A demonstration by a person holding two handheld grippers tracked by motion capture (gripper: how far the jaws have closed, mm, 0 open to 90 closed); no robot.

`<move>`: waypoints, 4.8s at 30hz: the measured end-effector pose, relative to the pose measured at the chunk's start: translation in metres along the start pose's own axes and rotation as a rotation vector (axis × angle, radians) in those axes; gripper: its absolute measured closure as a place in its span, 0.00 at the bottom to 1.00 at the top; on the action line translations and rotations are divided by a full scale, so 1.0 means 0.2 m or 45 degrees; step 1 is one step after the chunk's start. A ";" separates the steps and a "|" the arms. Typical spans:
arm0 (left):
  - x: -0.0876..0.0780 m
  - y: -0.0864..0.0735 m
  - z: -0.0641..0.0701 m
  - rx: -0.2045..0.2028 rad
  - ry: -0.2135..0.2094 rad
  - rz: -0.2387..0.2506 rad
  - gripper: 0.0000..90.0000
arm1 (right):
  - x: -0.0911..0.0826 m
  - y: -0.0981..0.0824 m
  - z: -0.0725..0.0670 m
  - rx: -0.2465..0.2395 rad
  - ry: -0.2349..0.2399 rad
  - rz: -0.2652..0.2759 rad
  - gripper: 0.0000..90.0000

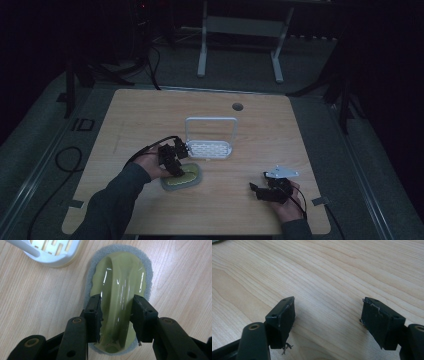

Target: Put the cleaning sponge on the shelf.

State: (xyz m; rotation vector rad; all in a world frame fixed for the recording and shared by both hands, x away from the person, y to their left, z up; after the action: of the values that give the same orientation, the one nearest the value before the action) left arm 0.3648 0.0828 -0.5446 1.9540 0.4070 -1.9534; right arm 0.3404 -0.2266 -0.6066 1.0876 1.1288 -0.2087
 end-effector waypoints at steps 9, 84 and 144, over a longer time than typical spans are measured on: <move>0.01 0.01 0.00 0.029 0.038 -0.072 0.70 | 0.00 0.00 0.00 0.000 0.000 0.000 0.30; -0.09 0.25 0.03 0.252 0.270 -0.040 0.79 | 0.00 0.00 0.00 -0.001 0.000 0.000 0.30; -0.10 0.45 -0.01 0.395 0.379 0.089 0.79 | 0.00 0.00 0.00 0.000 0.000 0.000 0.30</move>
State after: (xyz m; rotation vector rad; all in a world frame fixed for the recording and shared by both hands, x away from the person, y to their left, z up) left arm 0.4054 0.0045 -0.5208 2.4317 0.1079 -1.7702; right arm 0.3404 -0.2266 -0.6066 1.0877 1.1291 -0.2086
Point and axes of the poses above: each handheld gripper's, and its own axes: x roughly forward along the jaws, y roughly out of its top, z roughly to its right, the point moved 7 cm from there along x, roughly forward along the jaws, and after that the axes turned 11 degrees about -z, right-handed, at the moved point
